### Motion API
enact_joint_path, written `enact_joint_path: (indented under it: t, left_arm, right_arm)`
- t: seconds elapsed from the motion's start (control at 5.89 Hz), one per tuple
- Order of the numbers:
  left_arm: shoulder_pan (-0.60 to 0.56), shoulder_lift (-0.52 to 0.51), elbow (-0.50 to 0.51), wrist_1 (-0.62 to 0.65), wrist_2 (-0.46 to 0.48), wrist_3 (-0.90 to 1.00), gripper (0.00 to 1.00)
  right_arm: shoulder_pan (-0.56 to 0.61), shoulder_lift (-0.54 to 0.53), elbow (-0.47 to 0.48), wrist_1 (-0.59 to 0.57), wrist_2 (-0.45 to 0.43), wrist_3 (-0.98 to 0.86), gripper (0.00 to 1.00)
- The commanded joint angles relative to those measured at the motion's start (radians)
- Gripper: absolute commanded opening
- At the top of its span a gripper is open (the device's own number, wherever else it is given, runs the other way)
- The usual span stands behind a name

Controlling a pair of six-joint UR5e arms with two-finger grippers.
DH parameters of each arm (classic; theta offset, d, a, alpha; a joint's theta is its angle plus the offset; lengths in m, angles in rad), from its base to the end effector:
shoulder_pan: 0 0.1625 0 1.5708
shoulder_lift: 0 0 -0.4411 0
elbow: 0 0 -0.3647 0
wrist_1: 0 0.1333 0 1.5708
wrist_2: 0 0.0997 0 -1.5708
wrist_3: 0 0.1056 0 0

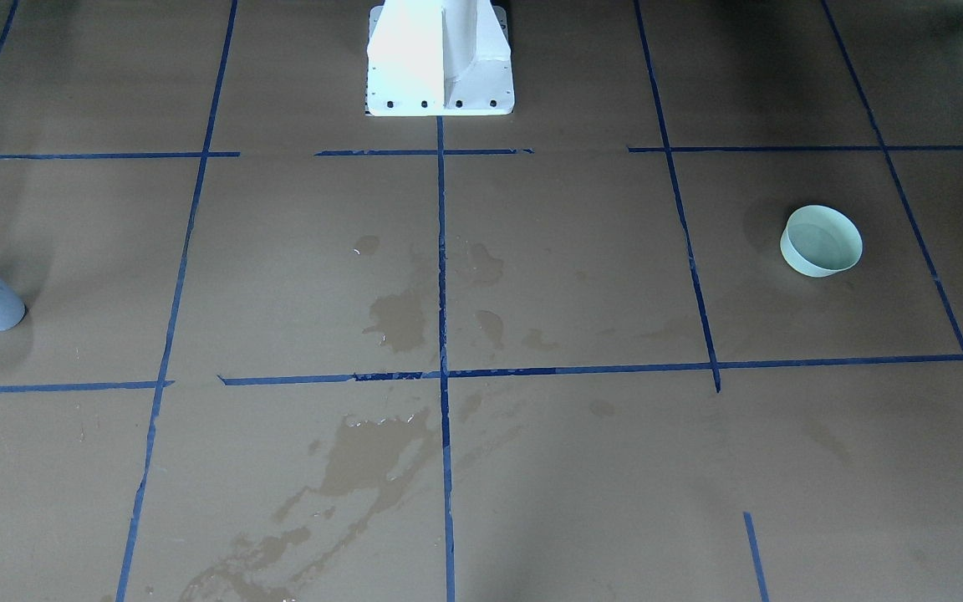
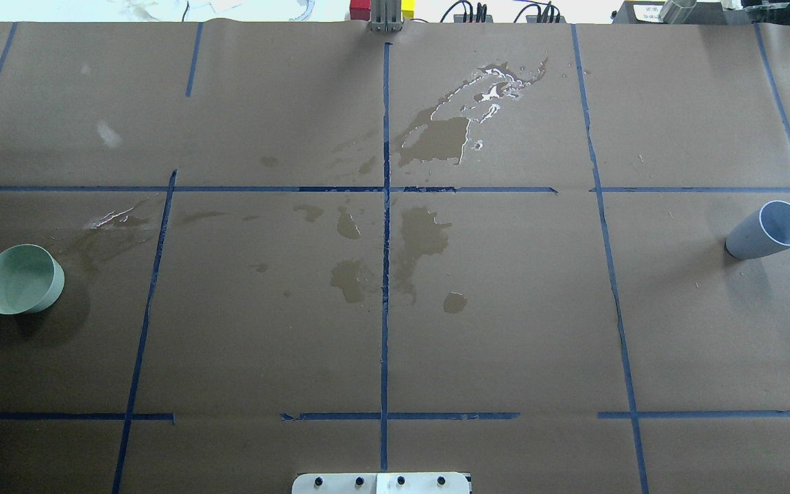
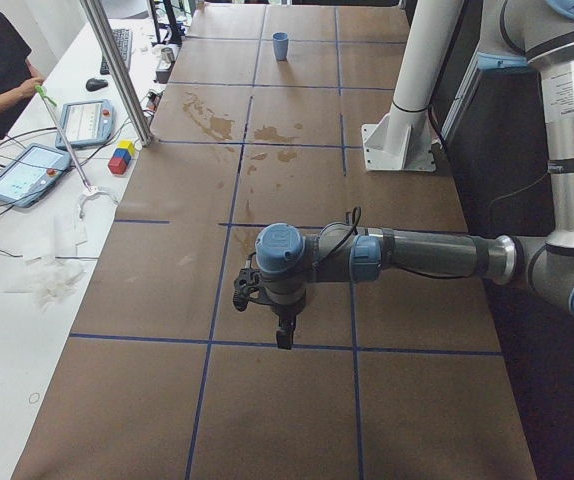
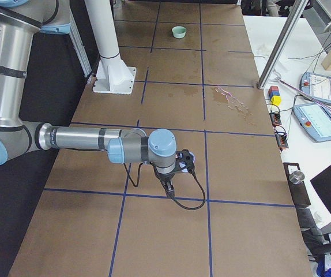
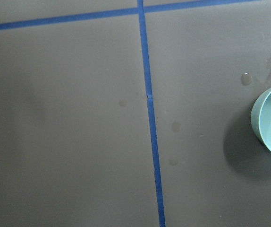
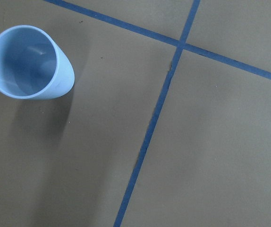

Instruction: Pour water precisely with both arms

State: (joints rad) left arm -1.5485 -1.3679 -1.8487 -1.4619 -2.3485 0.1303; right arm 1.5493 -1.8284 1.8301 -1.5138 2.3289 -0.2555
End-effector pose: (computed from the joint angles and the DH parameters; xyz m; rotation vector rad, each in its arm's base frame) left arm -0.0509 -0.3731 0.6458 0.0099 0.7788 0.1316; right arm 0.0530 -0.3576 0.6591 0.1445 -0.7489 -0.2857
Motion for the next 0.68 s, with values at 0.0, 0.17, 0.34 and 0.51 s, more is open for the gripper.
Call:
enact_joint_path:
  t: [0.0,0.17,0.34,0.51]
  left_arm:
    - [0.001,-0.013,0.014,-0.002,-0.003,-0.006,1.0]
    - [0.001,-0.014,0.013,0.001,0.004,-0.005,1.0]
    - [0.001,-0.014,0.013,-0.002,0.005,-0.006,1.0]
    - [0.001,-0.014,0.011,-0.003,-0.003,-0.008,1.0]
  right_arm:
    - [0.0,-0.003,0.001,-0.044,0.015,0.001,1.0]
    - [0.0,-0.005,0.0,-0.045,0.021,0.001,1.0]
    - [0.0,-0.005,0.0,-0.042,0.021,-0.001,1.0]
    - [0.0,-0.008,0.0,-0.036,0.021,-0.001,1.0]
